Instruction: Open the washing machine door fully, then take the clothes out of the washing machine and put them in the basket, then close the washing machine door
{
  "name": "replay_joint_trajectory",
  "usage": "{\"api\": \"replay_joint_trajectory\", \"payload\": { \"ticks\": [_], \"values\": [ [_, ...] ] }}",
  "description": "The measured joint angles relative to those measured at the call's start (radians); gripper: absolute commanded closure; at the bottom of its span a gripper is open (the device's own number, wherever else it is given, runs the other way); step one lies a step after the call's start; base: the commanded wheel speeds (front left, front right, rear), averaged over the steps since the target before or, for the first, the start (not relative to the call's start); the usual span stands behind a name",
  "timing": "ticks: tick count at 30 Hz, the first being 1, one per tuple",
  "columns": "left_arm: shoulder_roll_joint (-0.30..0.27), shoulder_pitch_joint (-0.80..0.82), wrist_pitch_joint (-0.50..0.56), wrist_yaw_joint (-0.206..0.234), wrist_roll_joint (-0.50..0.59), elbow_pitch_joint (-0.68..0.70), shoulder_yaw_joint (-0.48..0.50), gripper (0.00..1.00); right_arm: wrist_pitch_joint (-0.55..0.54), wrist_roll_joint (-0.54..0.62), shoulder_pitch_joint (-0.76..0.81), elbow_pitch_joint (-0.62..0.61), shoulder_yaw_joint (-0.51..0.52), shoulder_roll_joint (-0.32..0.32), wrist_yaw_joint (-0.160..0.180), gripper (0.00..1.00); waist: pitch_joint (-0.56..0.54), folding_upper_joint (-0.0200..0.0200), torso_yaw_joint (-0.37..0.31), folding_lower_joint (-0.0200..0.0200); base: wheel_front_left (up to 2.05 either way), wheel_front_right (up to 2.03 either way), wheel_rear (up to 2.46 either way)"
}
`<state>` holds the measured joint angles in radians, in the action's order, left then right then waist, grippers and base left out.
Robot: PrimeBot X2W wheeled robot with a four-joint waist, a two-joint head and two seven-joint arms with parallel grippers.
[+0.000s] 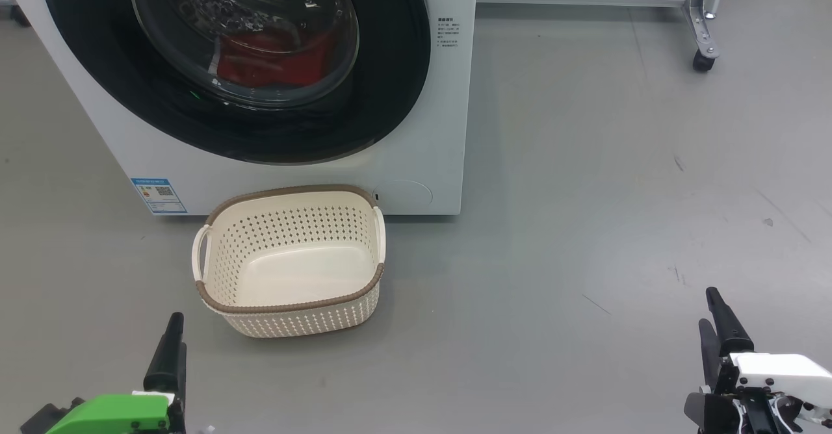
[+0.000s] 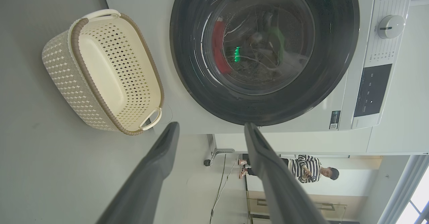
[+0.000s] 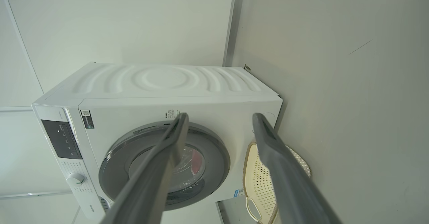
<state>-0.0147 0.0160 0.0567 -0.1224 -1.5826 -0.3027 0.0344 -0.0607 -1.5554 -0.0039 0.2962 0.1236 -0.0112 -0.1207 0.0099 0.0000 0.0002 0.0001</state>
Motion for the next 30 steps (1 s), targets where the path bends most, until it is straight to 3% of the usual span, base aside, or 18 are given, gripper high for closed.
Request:
{"api": "replay_joint_trajectory", "payload": {
  "ticks": [14, 30],
  "values": [
    [-0.001, 0.0, -0.05, 0.0, 0.027, 0.026, 0.006, 0.0, 0.049, 0.057, 0.0, -0.023, 0.015, -0.002, 0.0, 0.0, 0.005, 0.0, 0.003, 0.0, 0.0, 0.0, 0.0],
    [-0.002, 0.004, -0.103, 0.0, 0.147, 0.087, 0.031, 0.0, 0.103, 0.291, -0.003, -0.086, 0.005, -0.005, 0.0, 0.0, 0.005, 0.0, 0.005, 0.0, 0.0, 0.0, 0.0]
  ]
}}
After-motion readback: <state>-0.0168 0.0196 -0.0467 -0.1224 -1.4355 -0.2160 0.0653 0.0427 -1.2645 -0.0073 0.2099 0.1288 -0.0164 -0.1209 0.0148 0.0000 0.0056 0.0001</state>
